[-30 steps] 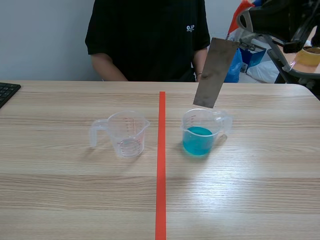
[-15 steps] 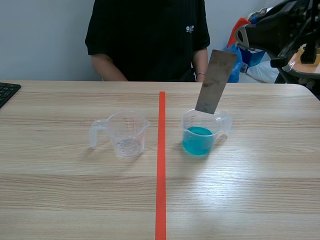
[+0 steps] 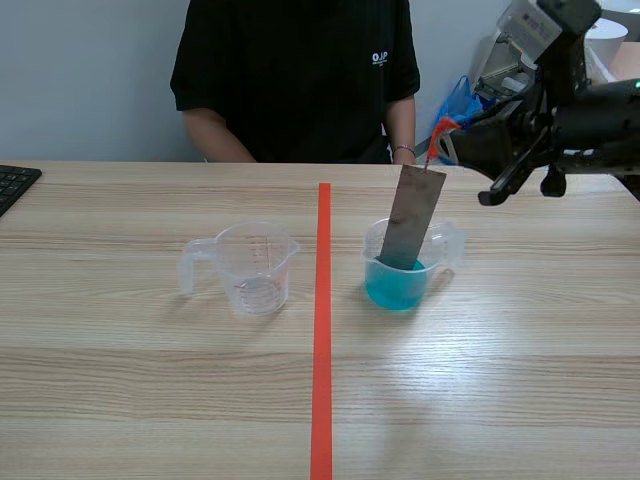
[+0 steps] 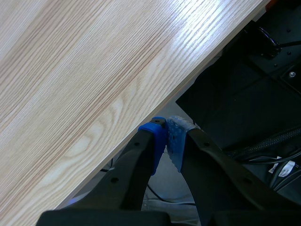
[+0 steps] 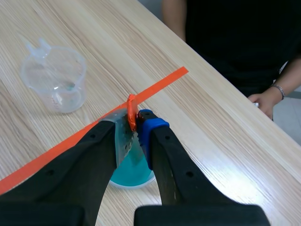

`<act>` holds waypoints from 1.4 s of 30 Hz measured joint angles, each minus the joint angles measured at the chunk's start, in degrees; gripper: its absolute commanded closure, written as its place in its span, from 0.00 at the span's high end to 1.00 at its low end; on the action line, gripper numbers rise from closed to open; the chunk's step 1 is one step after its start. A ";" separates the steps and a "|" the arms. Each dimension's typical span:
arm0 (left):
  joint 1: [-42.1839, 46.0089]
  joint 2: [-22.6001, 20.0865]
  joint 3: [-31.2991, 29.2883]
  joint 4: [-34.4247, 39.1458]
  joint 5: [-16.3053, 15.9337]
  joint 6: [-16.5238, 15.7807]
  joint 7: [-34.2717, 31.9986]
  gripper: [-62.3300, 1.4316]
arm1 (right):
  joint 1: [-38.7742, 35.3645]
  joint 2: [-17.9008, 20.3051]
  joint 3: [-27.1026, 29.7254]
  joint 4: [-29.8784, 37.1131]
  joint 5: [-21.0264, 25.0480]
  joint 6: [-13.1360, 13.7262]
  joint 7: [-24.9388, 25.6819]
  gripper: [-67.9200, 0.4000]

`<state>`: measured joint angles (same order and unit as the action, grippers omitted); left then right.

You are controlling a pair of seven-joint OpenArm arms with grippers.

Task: Do the redox reaction experiment.
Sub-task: 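Lower the plate into the blue solution, then hold the plate still in the solution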

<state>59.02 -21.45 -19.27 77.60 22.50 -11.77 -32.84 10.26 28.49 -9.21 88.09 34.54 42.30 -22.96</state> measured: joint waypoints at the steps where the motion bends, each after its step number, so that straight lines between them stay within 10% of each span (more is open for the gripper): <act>1: 0.00 0.00 0.00 0.00 0.00 0.00 0.00 0.08 | 0.00 -0.44 -0.22 -0.92 -0.85 0.00 0.76 0.02; 42: 0.00 0.00 0.00 0.00 0.00 0.00 0.00 0.08 | 0.02 -1.68 -2.54 -5.99 -8.31 -0.02 6.01 0.02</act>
<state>59.02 -21.45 -19.27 77.60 22.50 -11.77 -32.84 10.28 26.81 -11.75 82.11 26.24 42.28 -16.95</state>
